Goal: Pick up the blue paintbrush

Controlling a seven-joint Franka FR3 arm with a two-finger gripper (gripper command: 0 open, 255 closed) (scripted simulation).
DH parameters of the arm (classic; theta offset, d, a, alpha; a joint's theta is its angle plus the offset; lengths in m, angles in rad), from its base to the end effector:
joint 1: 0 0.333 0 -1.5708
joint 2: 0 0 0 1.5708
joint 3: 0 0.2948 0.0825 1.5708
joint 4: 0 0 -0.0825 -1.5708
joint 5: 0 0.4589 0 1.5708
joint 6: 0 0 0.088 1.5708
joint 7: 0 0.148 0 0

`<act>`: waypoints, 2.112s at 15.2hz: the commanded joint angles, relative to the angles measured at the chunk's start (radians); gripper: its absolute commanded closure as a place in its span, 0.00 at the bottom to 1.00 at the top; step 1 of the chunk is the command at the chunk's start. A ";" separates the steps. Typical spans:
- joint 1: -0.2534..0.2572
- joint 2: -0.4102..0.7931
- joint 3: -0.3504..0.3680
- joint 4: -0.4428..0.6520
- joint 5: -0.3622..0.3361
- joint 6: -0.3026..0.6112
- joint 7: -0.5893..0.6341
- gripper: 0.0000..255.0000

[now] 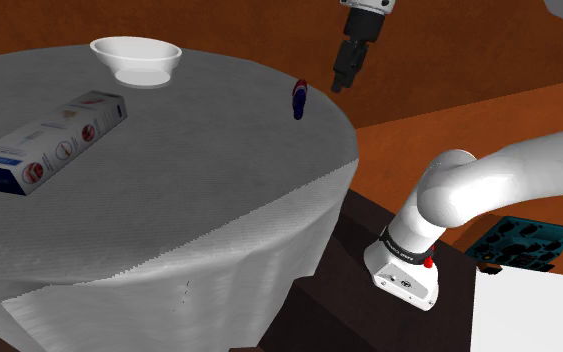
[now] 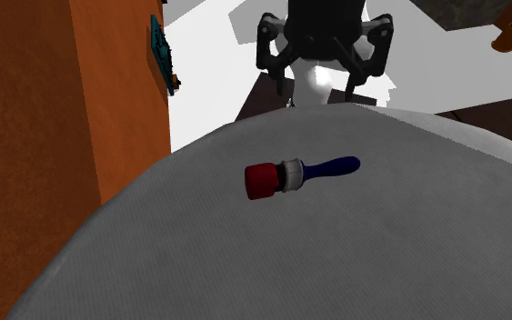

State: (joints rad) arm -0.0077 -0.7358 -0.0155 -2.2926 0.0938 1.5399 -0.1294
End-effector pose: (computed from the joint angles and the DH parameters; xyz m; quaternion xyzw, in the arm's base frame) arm 0.4066 0.0041 0.5471 -0.9970 -0.0561 0.0046 0.0526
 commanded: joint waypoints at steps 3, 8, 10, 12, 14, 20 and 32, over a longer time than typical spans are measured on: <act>-0.065 0.058 0.099 0.029 0.015 0.038 0.250 0.00; -0.241 0.263 0.311 0.172 -0.018 0.080 0.872 0.00; -0.258 0.288 0.331 0.177 -0.027 0.093 0.942 0.00; -0.256 0.285 0.332 0.148 -0.025 0.119 0.943 0.00; -0.255 0.283 0.334 0.120 -0.024 0.146 0.944 0.00; -0.253 0.283 0.338 0.087 -0.021 0.179 0.946 1.00; -0.256 0.284 0.333 0.140 -0.025 0.127 0.943 1.00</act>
State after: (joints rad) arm -0.2626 -0.4523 0.3189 -2.1650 0.0702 1.6785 0.8152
